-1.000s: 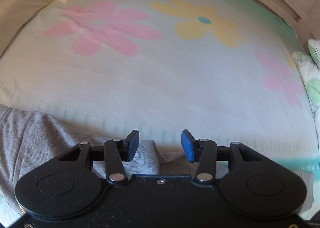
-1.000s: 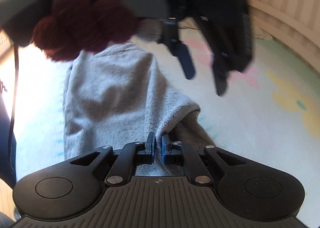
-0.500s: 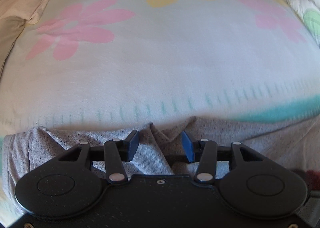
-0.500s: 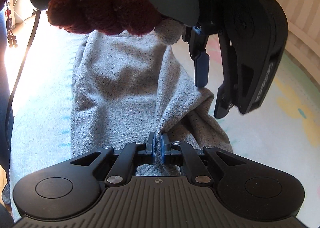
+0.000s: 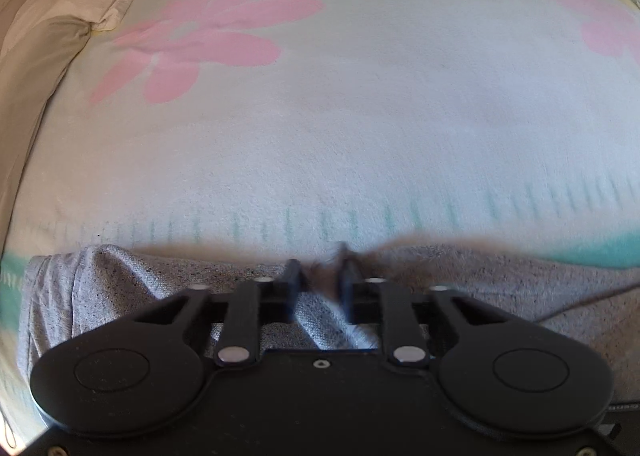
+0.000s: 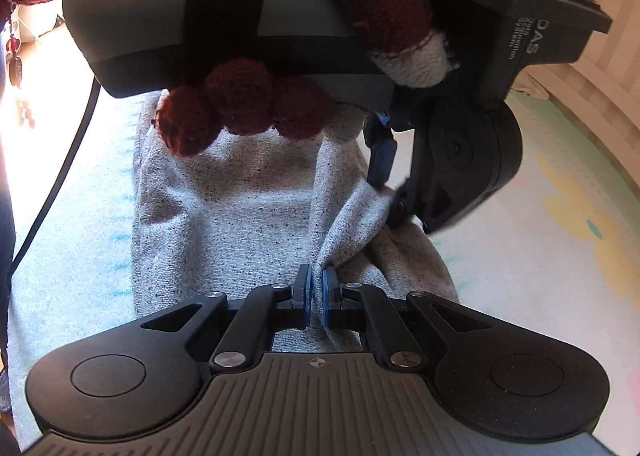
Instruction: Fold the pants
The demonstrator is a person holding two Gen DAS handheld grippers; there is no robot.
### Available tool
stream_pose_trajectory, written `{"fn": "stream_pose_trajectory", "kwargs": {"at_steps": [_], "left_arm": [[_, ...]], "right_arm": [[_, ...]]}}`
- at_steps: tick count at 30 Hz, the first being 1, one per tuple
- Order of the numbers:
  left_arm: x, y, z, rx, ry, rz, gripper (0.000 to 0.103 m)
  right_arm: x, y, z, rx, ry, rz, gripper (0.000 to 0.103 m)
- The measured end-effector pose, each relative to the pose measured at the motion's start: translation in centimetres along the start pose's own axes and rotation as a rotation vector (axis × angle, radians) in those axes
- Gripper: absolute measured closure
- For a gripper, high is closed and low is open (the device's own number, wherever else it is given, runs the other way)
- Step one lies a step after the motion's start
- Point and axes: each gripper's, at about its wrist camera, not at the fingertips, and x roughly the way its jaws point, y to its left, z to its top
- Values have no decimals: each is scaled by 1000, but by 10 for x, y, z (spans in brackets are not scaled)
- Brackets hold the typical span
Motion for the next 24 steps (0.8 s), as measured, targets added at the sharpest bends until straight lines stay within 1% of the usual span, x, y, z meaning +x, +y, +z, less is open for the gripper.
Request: {"fn": "stream_pose_trajectory", "kwargs": {"at_steps": [2, 5, 8, 9, 11, 13, 17, 18, 19, 22, 24], "left_arm": [[-3, 9, 2, -64, -15, -23, 86], [-15, 22, 5, -173, -65, -65, 88], [-22, 30, 8, -244, -121, -87, 90], [-25, 30, 10, -251, -144, -88, 94], [-28, 30, 16, -250, -170, -83, 94], [-23, 29, 24, -257, -167, -89, 95], [-14, 25, 36, -239, -173, -67, 96], [-13, 24, 39, -243, -175, -60, 101], [-14, 23, 40, -252, -180, -53, 103], [-9, 30, 50, -279, -196, 3, 102], [-9, 33, 52, -286, -195, 7, 101]], "right_arm": [[1, 0, 0, 4, -5, -10, 97], [4, -3, 1, 13, -19, -42, 97], [5, -7, 4, 31, -42, -94, 97], [5, -9, 5, 38, -49, -113, 97], [6, -14, 7, 51, -63, -153, 97], [9, -19, 10, 69, -72, -181, 97], [16, -34, 13, 97, -81, -232, 97], [19, -39, 14, 109, -78, -244, 97], [22, -43, 14, 126, -74, -256, 97], [32, -61, 16, 191, -54, -268, 97], [37, -75, 14, 251, -43, -293, 97]]}}
